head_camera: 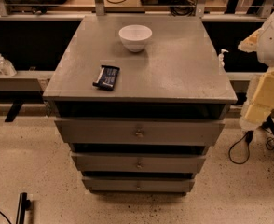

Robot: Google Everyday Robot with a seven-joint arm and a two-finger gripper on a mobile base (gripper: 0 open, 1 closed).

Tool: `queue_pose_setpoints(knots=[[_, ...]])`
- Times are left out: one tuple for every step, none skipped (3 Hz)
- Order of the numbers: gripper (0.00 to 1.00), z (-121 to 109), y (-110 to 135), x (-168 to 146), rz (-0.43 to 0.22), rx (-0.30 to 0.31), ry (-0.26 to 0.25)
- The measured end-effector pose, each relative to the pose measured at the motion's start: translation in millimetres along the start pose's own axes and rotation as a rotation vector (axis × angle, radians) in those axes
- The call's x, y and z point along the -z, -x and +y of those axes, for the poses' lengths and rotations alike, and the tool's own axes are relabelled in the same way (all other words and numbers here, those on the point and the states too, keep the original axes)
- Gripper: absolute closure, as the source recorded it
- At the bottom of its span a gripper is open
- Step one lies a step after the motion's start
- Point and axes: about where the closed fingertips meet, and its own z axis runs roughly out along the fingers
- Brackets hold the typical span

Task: Open middle drawer

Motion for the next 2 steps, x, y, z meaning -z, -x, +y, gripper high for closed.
queue_pose_setpoints(knots=[[0.0, 0.0, 0.0, 0.0, 0.0, 0.0, 0.0], [0.0, 7.0, 0.2, -36.1, -0.016, -0.03, 0.042]])
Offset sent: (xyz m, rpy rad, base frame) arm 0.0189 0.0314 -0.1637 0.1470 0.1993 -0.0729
